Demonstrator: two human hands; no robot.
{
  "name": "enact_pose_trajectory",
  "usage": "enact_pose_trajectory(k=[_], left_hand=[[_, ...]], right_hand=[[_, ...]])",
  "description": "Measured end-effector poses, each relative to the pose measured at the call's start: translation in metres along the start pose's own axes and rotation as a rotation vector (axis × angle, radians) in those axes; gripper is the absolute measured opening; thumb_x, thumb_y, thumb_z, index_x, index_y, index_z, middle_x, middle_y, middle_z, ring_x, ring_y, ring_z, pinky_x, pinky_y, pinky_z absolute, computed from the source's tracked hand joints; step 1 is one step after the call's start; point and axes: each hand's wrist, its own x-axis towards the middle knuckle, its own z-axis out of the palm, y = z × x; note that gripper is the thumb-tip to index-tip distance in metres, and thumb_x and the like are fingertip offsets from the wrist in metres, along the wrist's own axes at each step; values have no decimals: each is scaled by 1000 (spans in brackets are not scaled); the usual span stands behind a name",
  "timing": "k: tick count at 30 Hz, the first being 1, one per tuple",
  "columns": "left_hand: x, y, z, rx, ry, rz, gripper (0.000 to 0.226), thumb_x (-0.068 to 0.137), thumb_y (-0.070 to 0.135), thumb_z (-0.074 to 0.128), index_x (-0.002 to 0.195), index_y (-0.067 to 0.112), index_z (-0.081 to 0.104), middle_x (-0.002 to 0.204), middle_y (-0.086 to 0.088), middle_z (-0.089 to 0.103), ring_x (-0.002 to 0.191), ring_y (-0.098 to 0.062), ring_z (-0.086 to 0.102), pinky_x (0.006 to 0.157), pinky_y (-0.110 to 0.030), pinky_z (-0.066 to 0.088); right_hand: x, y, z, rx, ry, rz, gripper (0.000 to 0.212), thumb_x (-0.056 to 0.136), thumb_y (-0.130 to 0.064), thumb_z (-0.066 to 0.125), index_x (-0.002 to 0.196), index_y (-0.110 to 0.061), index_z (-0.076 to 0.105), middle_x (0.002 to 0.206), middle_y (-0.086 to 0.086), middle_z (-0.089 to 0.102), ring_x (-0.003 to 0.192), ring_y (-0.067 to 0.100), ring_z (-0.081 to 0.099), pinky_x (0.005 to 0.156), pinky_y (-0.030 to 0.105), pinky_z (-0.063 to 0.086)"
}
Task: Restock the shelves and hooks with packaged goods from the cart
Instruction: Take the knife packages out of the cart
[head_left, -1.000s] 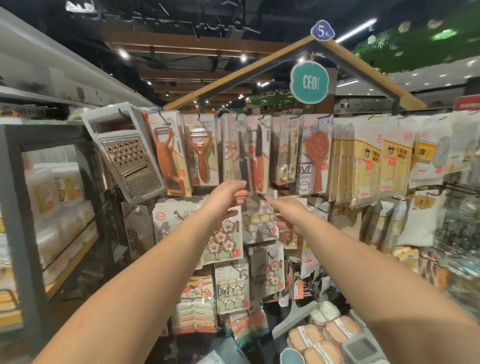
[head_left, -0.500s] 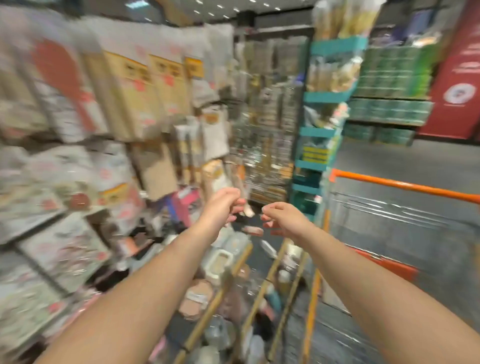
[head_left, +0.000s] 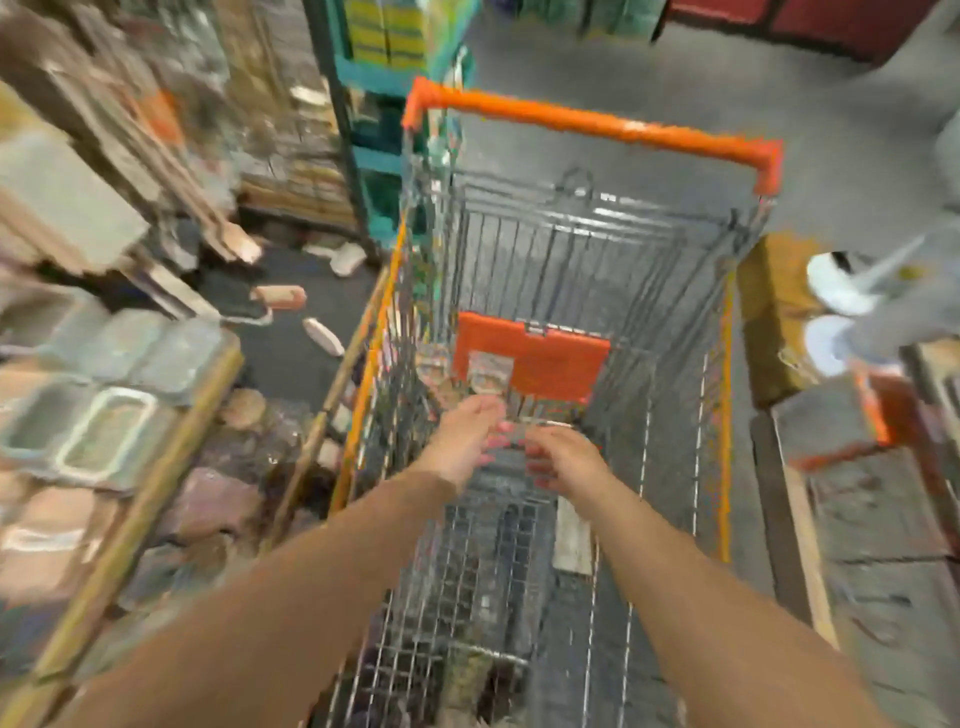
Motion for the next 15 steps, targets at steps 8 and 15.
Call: enact_pose_trajectory(k=[8,15], left_hand=[[119,-124,-2,-80,233,-172,16,100,20,48,86,22,54,76,0,56,57,-8,46,41,-15,35],[179,-185,-25,-126,259,-302,13,101,30,49,94,18,51,78,3,55,63,-10,46,58,-26,33]], right_hand=[[118,99,-18,-20,75,150,18,99,-27,56,83,-17,58,72,3,58,55,9,52,52,22,39],[211,138,-17,-22,164,76,60,93,-38,64,145,-25,37,117,4,60,71,15,62,63,30,46]])
